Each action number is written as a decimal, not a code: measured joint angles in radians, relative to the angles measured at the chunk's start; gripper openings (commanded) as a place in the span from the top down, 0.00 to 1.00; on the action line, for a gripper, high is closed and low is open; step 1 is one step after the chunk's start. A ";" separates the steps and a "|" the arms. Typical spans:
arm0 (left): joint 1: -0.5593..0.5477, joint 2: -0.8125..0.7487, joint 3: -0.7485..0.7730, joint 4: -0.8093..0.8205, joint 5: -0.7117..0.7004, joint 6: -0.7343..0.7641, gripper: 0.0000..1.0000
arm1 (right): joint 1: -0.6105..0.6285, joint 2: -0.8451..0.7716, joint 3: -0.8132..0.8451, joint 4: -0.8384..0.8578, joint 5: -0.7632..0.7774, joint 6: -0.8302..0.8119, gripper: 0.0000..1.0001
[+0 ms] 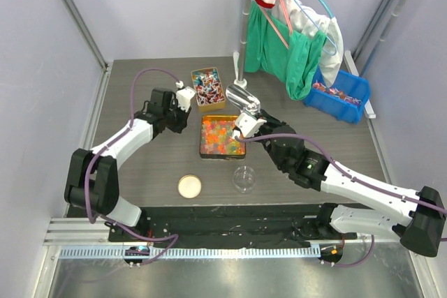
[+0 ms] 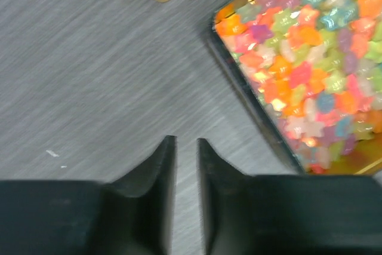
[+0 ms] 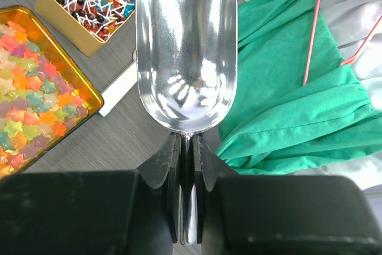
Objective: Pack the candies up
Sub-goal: Move the storage box to the center of the board.
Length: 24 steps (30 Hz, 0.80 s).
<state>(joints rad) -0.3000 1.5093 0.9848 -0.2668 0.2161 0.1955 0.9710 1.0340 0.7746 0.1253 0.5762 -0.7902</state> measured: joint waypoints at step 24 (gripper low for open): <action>-0.179 0.278 0.136 -0.102 -0.097 0.043 1.00 | 0.000 -0.074 -0.005 0.054 0.003 0.003 0.99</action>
<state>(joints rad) -0.4786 1.7878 1.1210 -0.3691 0.1192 0.2382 0.9710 0.9596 0.7692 0.1795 0.5789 -0.7868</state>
